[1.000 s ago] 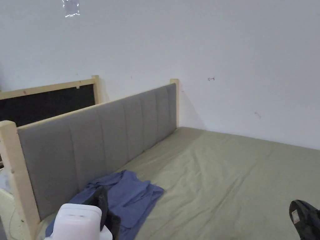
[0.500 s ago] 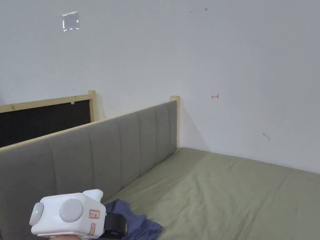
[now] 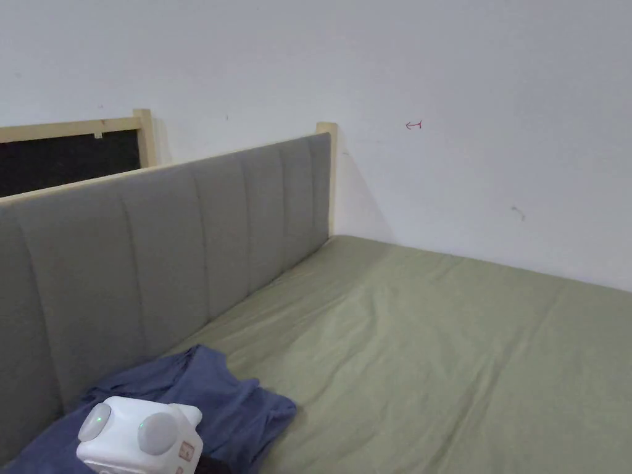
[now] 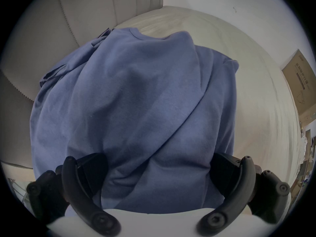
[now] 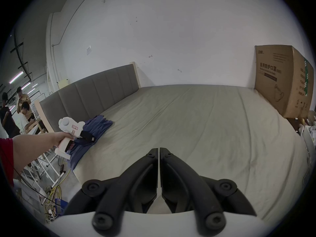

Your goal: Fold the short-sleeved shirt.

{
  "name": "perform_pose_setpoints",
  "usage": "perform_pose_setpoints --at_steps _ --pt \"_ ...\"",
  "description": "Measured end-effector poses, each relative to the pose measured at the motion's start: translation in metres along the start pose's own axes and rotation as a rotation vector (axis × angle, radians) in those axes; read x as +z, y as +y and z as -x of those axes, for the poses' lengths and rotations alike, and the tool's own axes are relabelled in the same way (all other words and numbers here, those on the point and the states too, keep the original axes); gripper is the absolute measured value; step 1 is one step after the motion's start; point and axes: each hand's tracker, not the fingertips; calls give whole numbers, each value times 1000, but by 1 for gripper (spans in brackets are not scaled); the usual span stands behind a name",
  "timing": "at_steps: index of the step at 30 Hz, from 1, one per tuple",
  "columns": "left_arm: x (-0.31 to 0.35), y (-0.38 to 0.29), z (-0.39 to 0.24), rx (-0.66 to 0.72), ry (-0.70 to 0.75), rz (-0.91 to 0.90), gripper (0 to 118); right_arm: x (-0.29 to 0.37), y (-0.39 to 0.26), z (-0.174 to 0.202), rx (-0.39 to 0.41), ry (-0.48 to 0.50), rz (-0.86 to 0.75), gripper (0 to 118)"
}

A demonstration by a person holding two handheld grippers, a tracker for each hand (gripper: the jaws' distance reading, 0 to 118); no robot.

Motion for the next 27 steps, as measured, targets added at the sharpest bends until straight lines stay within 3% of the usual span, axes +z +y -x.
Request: perform_pose_setpoints --at_steps 2,4,5,6,11,16,19,23,27 --pt "24 -7 -13 7 4 -4 105 -1 -3 6 14 24 13 2" --pt "39 -11 -16 -5 17 -45 63 2 -3 10 27 37 28 2" --pt "41 -9 -14 -9 20 -79 24 6 -2 10 29 42 29 2" --pt "50 -9 -15 3 47 -108 4 10 -3 9 28 45 26 2" --pt "119 -17 -17 26 73 -253 4 43 7 2 8 51 -30 2" --pt "241 -4 -49 -83 102 -448 4 83 17 -13 0 36 -111 2" --pt "315 4 -74 -90 -10 -552 4 106 18 -26 -10 17 -155 2" --pt "421 -5 -150 -255 -120 -807 5 128 15 -47 -95 -1 -195 2" --pt "488 -11 -220 -371 -294 -928 5 153 15 -67 -133 -48 -243 2"
